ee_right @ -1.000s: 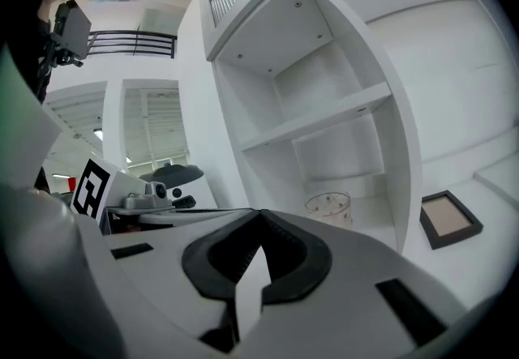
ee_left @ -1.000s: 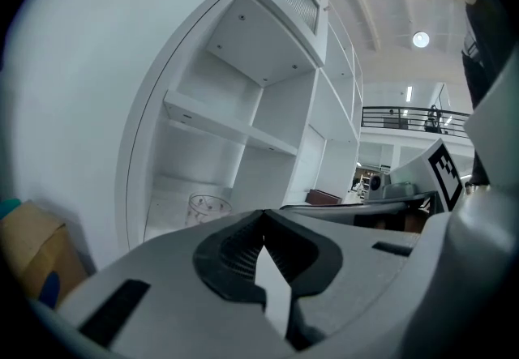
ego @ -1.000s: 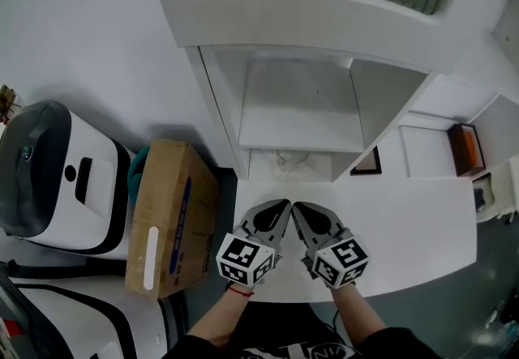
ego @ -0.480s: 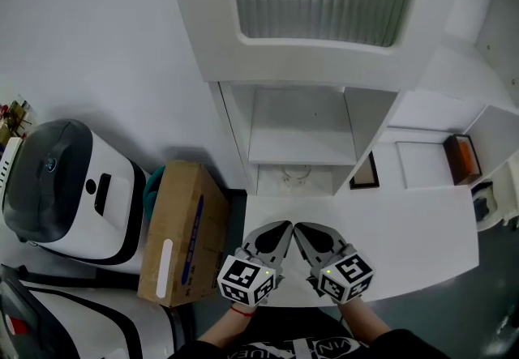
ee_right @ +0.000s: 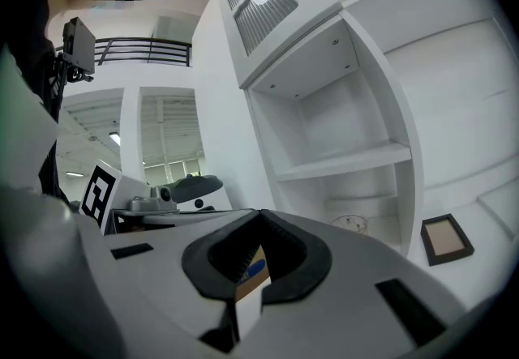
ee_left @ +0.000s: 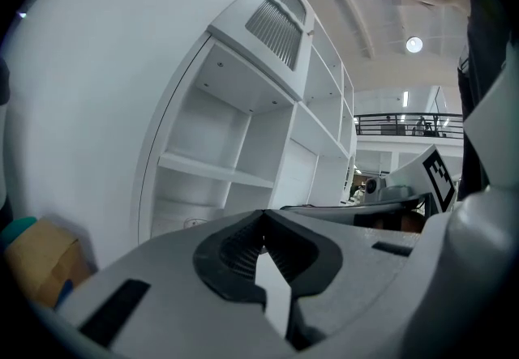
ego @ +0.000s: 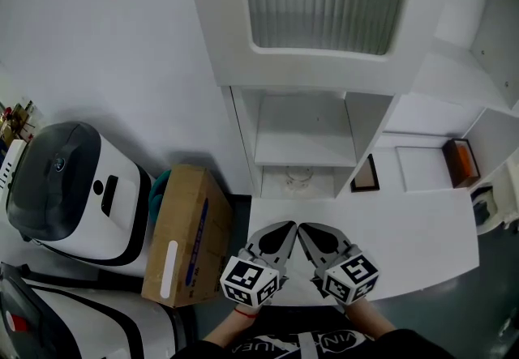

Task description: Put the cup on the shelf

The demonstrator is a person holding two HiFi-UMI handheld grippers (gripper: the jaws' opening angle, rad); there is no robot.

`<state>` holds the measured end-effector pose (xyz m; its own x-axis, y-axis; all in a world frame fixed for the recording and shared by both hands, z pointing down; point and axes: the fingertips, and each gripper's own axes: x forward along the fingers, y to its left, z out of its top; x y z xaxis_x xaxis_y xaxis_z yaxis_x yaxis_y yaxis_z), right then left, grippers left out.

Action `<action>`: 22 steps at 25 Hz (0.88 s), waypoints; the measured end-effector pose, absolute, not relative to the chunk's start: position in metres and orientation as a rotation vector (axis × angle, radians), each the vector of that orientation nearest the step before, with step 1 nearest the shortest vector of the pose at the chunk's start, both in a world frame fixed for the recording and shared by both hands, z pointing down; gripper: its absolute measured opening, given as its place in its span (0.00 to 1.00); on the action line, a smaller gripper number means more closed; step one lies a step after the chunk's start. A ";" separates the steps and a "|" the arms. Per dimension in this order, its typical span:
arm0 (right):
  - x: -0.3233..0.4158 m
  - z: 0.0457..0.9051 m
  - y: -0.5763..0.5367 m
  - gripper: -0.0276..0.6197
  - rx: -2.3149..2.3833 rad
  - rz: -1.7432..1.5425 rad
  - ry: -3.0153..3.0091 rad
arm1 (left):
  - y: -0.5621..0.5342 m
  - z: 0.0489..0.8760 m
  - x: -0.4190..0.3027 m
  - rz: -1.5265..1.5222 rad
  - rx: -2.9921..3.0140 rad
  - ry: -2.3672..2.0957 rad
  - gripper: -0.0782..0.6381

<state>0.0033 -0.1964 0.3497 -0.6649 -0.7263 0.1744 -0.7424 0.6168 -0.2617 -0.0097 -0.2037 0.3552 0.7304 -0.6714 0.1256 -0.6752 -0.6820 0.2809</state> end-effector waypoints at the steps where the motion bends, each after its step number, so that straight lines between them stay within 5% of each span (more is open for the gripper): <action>1: 0.004 0.348 -0.196 0.05 1.268 0.484 -2.780 | -0.203 0.354 -0.009 0.015 2.630 -1.049 0.12; 22: 0.011 0.342 -0.182 0.05 1.309 0.510 -2.772 | -0.190 0.348 -0.001 0.042 2.652 -1.010 0.12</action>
<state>0.0109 -0.1816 0.3416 -0.6448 -0.7456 0.1684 -0.7568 0.5916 -0.2781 -0.0009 -0.1895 0.3476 0.7521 -0.6455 0.1331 -0.6542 -0.7069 0.2688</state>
